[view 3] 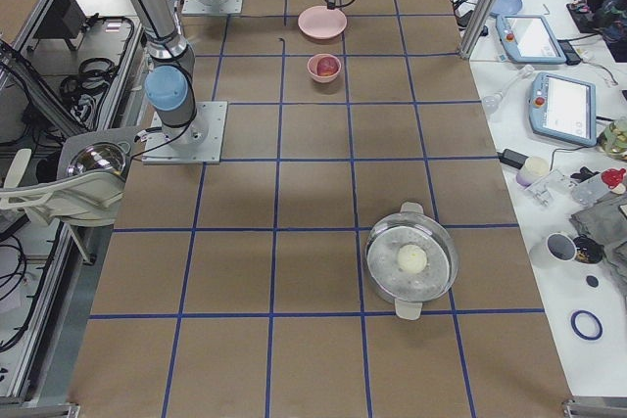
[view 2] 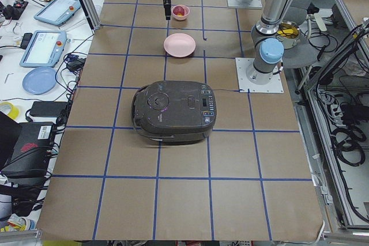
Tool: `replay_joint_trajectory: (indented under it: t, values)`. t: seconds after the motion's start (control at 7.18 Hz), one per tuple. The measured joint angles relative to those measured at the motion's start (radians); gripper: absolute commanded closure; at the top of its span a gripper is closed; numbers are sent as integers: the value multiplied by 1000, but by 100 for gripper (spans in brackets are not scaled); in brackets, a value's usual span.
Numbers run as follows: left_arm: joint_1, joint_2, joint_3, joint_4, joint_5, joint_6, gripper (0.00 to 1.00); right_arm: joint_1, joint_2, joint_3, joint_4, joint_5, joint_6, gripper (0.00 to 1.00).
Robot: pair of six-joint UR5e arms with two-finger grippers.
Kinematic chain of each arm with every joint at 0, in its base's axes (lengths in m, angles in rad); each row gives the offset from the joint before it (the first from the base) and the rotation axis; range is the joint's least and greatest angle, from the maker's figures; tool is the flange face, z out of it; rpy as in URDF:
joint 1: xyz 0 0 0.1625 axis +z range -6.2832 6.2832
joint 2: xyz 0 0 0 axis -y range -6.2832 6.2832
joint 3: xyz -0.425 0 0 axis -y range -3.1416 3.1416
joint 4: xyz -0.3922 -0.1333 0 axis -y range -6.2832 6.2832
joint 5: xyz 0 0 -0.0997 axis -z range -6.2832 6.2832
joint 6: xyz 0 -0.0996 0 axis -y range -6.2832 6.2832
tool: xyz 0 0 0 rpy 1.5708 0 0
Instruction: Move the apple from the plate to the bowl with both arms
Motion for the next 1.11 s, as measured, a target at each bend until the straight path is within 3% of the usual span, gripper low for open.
replay_joint_trajectory:
  t: [1.11]
  values:
    - [-9, 72, -25, -16, 19, 23, 0, 7, -2, -1, -1, -1, 9, 0]
